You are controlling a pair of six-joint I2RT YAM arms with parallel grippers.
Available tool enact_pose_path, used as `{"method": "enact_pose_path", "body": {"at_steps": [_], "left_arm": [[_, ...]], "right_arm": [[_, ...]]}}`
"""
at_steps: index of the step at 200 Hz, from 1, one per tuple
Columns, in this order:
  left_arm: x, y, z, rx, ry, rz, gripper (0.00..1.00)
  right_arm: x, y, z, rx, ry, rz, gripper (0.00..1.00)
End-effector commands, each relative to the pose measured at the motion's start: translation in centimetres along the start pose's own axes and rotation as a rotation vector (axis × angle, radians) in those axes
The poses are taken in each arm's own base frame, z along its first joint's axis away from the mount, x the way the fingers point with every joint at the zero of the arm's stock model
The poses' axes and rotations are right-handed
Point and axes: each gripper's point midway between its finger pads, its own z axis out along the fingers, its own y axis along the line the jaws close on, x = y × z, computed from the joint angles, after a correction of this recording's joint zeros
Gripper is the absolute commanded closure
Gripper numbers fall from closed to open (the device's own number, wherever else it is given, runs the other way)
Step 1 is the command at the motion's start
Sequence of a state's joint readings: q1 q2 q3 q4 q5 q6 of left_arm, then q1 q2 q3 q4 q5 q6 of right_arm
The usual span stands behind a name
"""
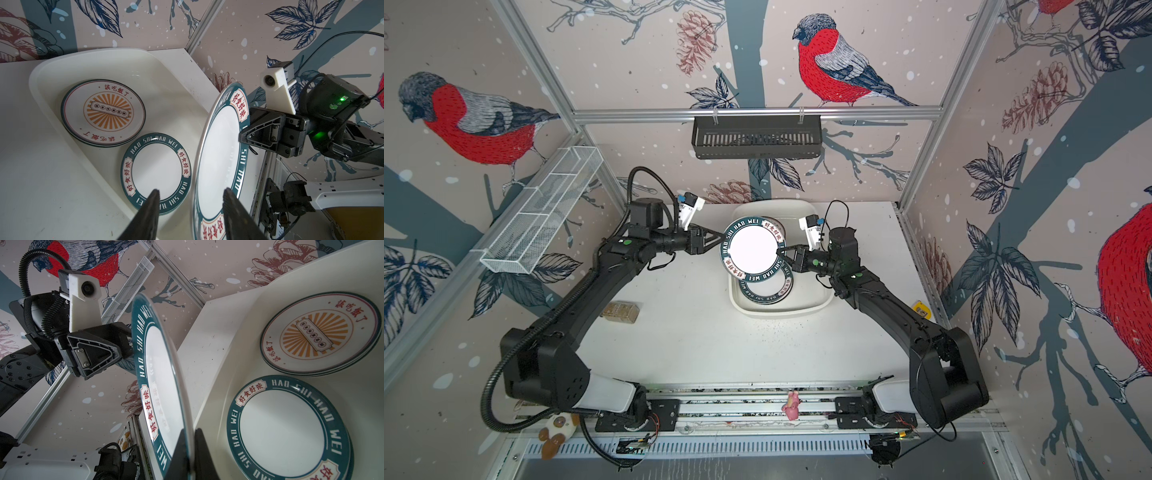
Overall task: Place the plates into the plastic bin on the countertop
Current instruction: Place the plate in the plastic bin.
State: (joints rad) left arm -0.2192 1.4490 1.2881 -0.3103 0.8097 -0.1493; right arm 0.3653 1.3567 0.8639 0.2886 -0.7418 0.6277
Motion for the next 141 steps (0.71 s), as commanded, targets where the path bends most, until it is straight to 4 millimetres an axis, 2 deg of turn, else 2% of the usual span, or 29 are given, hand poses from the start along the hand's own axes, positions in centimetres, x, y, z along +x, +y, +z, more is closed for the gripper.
{"method": "enact_pose_path", "body": {"at_steps": [1,36,66,96,141], "left_arm": [[-0.6,1.3,-0.9,-0.112,-0.021,0.028,0.43],[-2.1,3.8,-3.9,-0.223,-0.090,0.007,0.38],[-3.3,4.2,-6.2,-0.265,-0.140,0.039,0.34],[-2.5,3.5,-6.4,-0.242,-0.124,0.082,0.33],[-1.8,4.3,-6.1,-0.262,-0.105,0.079,0.25]], "right_arm": [[-1.1,0.5,-0.6,-0.025,-0.027,-0.030,0.94],[-1.7,-1.0,-1.7,0.025,-0.027,-0.024,0.94],[-1.9,-2.5,-2.6,0.073,-0.021,-0.014,0.93],[-1.9,-3.7,-3.0,0.106,-0.014,0.005,0.93],[-1.1,-5.1,-3.0,0.143,0.013,0.029,0.93]]}}
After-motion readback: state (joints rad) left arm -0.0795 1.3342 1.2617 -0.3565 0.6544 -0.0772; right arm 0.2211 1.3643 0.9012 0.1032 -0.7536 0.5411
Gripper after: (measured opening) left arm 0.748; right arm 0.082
